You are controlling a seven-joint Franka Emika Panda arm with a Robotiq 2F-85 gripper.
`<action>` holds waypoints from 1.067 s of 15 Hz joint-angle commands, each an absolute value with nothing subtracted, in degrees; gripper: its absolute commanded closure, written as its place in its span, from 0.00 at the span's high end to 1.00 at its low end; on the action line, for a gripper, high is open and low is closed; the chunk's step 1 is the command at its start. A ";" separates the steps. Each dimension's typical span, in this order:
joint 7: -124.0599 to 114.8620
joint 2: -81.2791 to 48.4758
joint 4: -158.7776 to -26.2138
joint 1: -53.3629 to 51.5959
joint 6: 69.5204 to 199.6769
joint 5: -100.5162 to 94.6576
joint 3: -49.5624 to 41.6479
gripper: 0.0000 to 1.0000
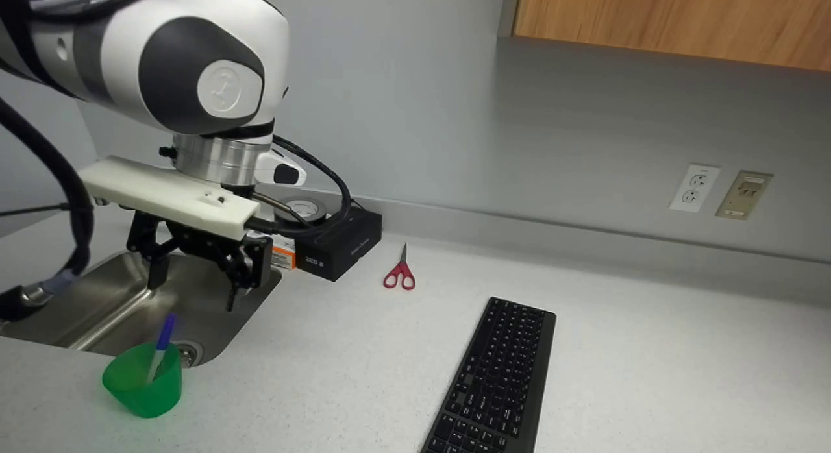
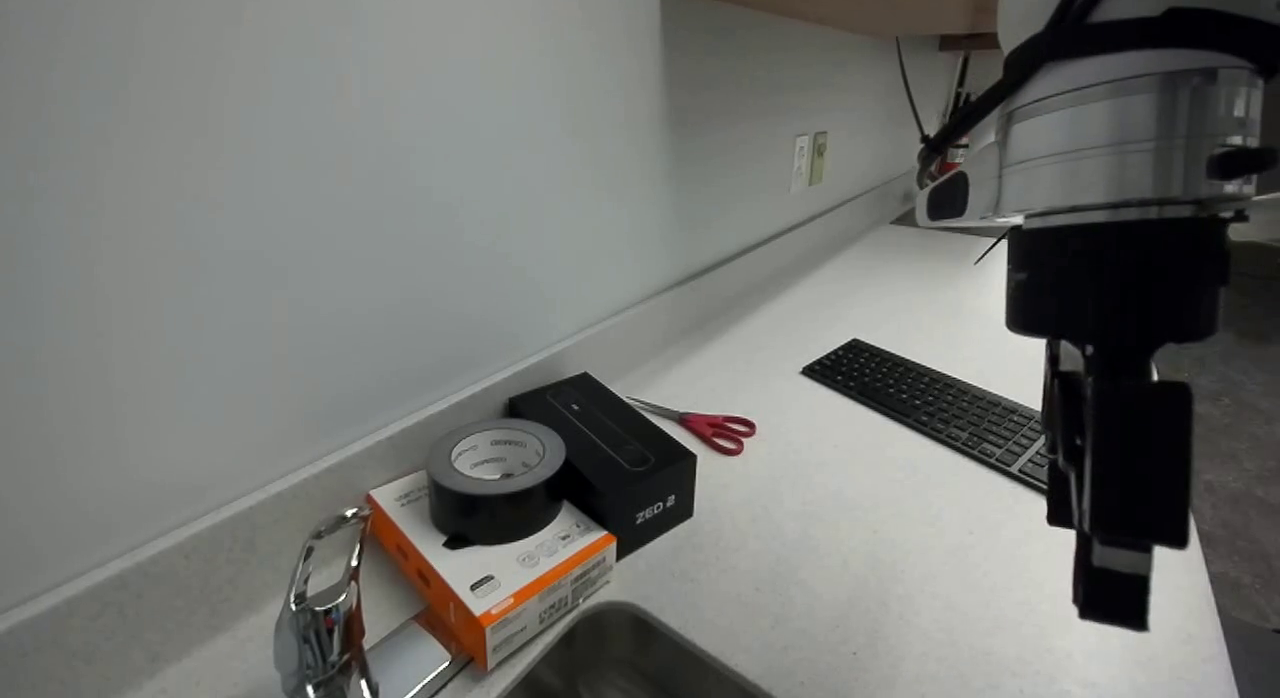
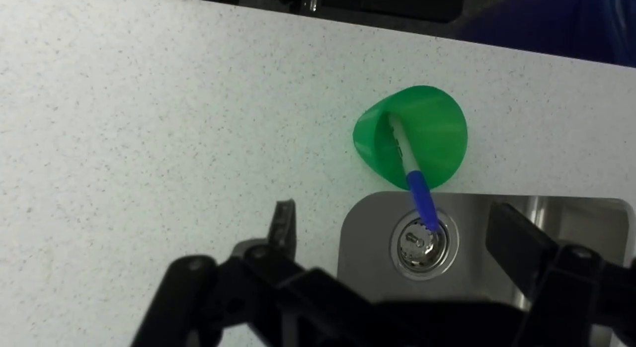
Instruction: Remove the marker from the green cup.
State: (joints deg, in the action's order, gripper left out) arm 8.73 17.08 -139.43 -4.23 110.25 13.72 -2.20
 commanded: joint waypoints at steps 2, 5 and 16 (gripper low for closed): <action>8.63 16.36 -139.11 -3.64 110.38 13.89 -1.55 1.00; 8.35 12.60 -137.91 -4.30 110.96 14.63 -0.75 1.00; 4.02 1.64 -133.00 -6.07 114.14 14.25 5.51 1.00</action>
State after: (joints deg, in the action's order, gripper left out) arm 6.09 4.36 -135.30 -5.09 113.59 13.72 4.47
